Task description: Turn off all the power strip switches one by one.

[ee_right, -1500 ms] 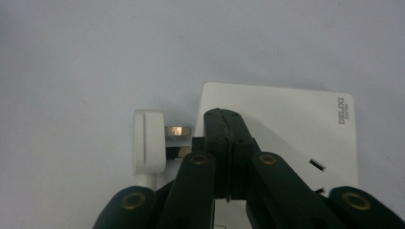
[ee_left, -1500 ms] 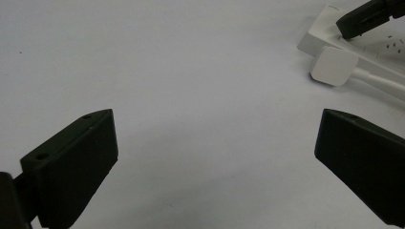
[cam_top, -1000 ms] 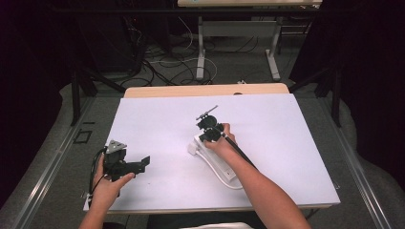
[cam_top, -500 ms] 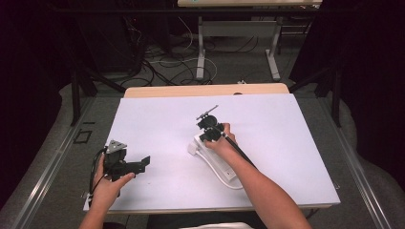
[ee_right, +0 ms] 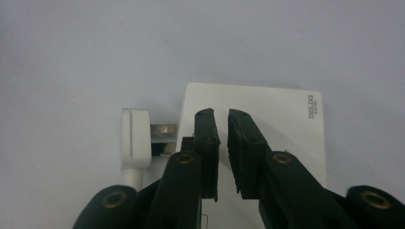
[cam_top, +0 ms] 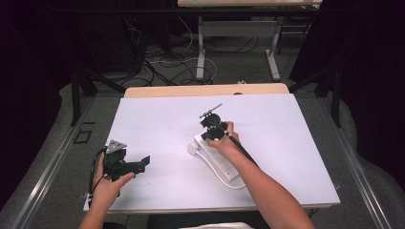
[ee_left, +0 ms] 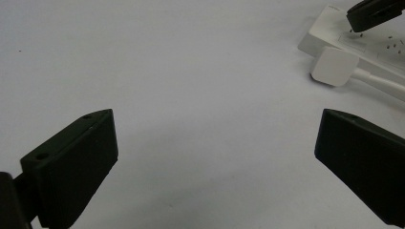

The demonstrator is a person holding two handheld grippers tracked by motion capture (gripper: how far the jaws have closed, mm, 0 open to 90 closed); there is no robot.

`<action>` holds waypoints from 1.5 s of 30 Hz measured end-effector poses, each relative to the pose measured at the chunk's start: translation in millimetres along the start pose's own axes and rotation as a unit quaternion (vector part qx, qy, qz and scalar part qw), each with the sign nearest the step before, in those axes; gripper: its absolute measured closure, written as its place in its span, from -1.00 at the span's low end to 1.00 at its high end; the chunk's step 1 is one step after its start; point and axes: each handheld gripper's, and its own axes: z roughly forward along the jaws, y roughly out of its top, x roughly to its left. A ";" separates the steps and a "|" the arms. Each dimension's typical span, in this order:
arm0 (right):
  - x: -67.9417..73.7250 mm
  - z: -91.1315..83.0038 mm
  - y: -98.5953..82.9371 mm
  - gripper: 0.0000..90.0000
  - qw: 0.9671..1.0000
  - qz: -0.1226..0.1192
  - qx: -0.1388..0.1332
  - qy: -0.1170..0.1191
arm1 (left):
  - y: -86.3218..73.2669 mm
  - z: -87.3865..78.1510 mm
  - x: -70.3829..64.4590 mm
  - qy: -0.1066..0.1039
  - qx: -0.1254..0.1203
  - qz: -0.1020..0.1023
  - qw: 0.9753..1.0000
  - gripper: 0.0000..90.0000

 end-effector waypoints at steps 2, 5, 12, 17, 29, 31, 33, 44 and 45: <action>-1.2 -1.8 -1.0 0.62 1.000 -0.001 0.001 0.000 | 0.1 -0.3 0.3 0.000 0.001 0.002 1.000 -0.98; -1.2 -4.8 -2.6 0.39 1.000 0.001 0.001 -0.001 | 0.1 -0.4 0.4 0.001 0.001 0.002 1.000 -0.98; -3.4 -13.6 -7.4 -0.50 0.999 0.012 -0.016 -0.030 | 0.1 -0.3 0.5 0.002 0.001 0.002 1.000 -0.98; -7.6 -17.8 -15.1 -0.64 0.999 0.013 -0.020 -0.032 | 0.3 -0.5 0.6 0.001 0.000 0.000 1.000 -0.98; -19.8 -33.2 -32.5 -1.00 0.999 0.018 -0.019 -0.033 | -0.1 0.0 0.9 0.001 -0.003 -0.002 1.000 -0.98; -21.8 -37.3 -35.2 -1.00 0.999 0.016 -0.013 -0.038 | -0.1 -0.1 0.7 0.001 -0.004 -0.002 1.000 -0.98; -23.3 -41.4 -38.6 -1.00 0.999 0.017 -0.012 -0.046 | 0.0 -0.5 0.7 0.001 -0.004 -0.002 1.000 -0.98; -39.5 -67.9 -70.3 -1.00 0.998 0.022 -0.015 -0.051 | -0.3 0.1 1.4 0.005 -0.005 -0.007 1.000 -0.98; -41.0 -71.2 -73.1 -1.00 0.998 0.027 -0.013 -0.054 | -0.3 0.3 1.5 0.005 -0.006 -0.007 1.000 -0.98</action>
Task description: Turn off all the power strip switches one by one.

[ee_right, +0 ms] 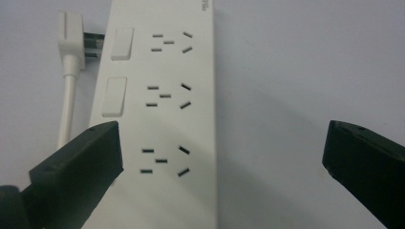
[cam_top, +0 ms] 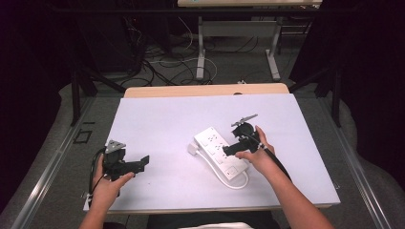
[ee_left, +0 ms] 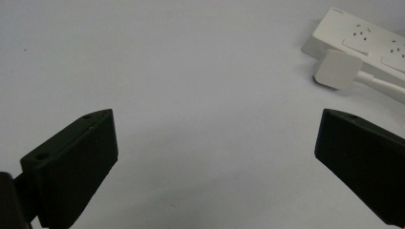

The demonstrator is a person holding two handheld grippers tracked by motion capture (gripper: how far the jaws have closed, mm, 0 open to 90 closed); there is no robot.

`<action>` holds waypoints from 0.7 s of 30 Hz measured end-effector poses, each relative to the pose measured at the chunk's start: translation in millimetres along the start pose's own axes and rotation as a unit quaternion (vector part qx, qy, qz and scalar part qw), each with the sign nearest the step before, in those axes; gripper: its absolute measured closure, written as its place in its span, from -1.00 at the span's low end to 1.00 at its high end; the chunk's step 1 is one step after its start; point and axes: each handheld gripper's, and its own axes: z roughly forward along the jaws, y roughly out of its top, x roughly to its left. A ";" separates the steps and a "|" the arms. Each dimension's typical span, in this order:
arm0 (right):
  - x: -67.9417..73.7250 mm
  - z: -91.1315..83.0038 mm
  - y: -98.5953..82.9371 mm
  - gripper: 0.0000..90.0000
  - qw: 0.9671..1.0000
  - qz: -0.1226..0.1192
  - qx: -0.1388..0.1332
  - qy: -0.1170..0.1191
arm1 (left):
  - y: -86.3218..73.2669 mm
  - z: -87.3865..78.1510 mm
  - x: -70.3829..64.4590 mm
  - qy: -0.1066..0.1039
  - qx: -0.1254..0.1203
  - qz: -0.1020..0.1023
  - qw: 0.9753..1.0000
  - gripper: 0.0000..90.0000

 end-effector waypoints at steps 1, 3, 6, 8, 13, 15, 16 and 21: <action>-2.7 -2.4 -2.9 -1.00 1.000 0.000 0.000 -0.005 | 0.0 -0.1 0.0 0.000 0.000 0.000 1.000 -0.98; -8.1 -6.6 -9.2 -1.00 1.000 0.006 -0.006 -0.003 | 0.1 -0.2 -0.1 0.001 0.000 0.000 1.000 -0.98; -16.7 -14.8 -18.0 -1.00 1.000 0.019 -0.013 -0.007 | -0.1 0.2 -0.4 0.002 -0.005 -0.002 1.000 -0.98; -23.4 -20.2 -24.3 -1.00 1.000 0.022 -0.014 -0.017 | -0.1 -0.2 -0.4 0.003 -0.004 -0.003 1.000 -0.98; -39.0 -29.4 -39.8 -1.00 0.999 0.044 -0.019 -0.024 | 0.5 -1.3 0.1 0.001 0.002 -0.004 1.000 -0.98; -44.0 -32.5 -45.2 -1.00 0.998 0.053 -0.020 -0.027 | 0.5 -1.2 0.1 0.002 0.002 -0.004 1.000 -0.98; -46.1 -34.0 -47.7 -1.00 0.998 0.054 -0.021 -0.030 | 0.5 -1.2 0.1 0.002 0.002 -0.004 1.000 -0.98; -56.7 -38.3 -60.0 -1.00 0.997 0.067 -0.024 -0.042 | -0.3 0.0 0.3 0.004 -0.003 -0.005 1.000 -0.98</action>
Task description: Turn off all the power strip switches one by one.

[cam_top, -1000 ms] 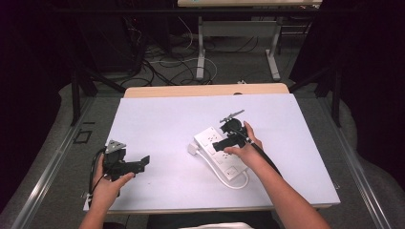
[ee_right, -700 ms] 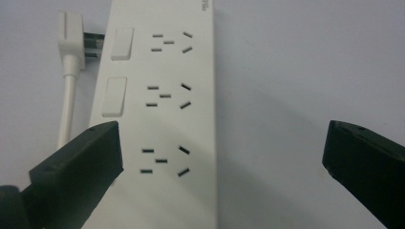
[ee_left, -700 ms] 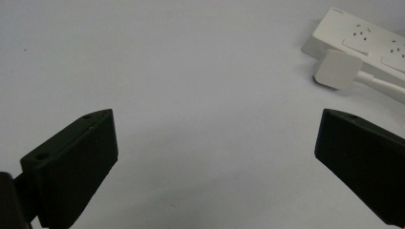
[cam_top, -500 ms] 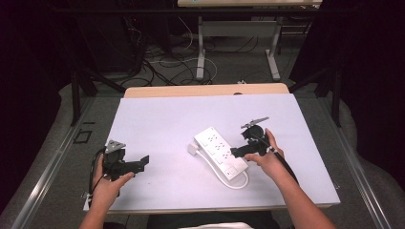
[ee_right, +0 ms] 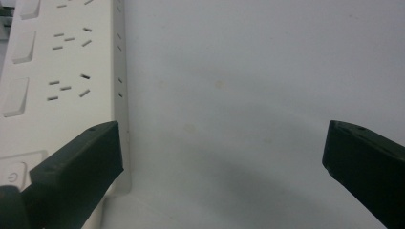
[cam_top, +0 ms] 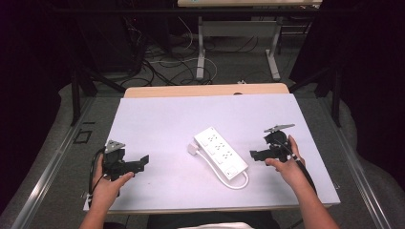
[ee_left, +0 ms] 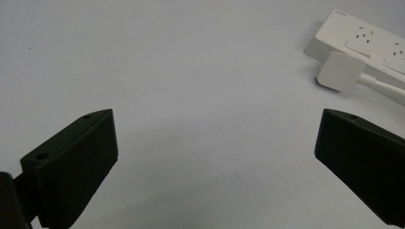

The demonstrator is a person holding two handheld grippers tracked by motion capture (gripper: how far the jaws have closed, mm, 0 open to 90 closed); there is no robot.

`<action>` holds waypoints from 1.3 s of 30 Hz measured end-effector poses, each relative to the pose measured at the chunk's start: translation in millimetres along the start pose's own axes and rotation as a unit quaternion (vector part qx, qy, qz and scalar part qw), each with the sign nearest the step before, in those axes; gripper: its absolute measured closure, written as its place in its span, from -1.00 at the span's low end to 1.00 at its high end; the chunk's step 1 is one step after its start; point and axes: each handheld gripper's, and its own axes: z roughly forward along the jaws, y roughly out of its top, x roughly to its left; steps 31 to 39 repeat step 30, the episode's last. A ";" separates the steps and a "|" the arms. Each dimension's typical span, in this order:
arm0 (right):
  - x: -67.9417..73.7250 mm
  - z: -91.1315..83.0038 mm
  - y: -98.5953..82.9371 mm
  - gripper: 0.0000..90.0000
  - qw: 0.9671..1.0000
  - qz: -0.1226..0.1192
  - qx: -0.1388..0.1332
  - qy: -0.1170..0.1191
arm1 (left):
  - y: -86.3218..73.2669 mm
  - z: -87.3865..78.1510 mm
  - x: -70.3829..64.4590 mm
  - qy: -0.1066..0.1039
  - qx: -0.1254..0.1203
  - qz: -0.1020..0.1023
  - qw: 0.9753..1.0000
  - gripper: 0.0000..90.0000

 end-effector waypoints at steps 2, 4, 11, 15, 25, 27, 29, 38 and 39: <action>-3.3 -0.9 -4.5 -1.00 1.000 0.004 0.002 -0.002 | 0.2 -0.5 -0.1 -0.001 0.002 -0.001 1.000 -0.98; -5.6 -0.8 -8.1 -1.00 1.000 0.011 0.000 -0.001 | 0.4 -0.7 0.1 -0.002 0.006 0.001 1.000 -0.98; -10.3 1.4 -16.6 -1.00 1.000 0.018 -0.005 -0.015 | -0.2 0.2 0.0 -0.001 0.010 0.004 1.000 -0.98; -12.6 1.7 -22.1 -1.00 1.000 0.019 -0.010 -0.017 | -0.7 0.7 0.3 0.000 0.008 0.005 1.000 -0.98; -12.7 -1.0 -25.4 -1.00 0.999 0.032 -0.016 -0.014 | -0.7 0.8 0.9 0.001 0.004 0.006 1.000 -0.98; -12.8 -2.1 -25.3 -1.00 0.999 0.030 -0.017 -0.014 | -0.7 0.7 0.9 0.001 0.005 0.005 1.000 -0.98; -12.8 -2.6 -25.1 -1.00 0.999 0.031 -0.020 -0.014 | -0.8 0.8 0.9 0.001 0.005 0.005 1.000 -0.98; -13.2 -2.9 -25.0 -1.00 0.999 0.032 -0.020 -0.013 | -0.6 0.8 1.1 0.000 0.006 0.004 1.000 -0.98; -13.2 -2.9 -25.0 -1.00 0.999 0.032 -0.020 -0.013 | -0.6 0.8 1.1 0.000 0.006 0.004 1.000 -0.98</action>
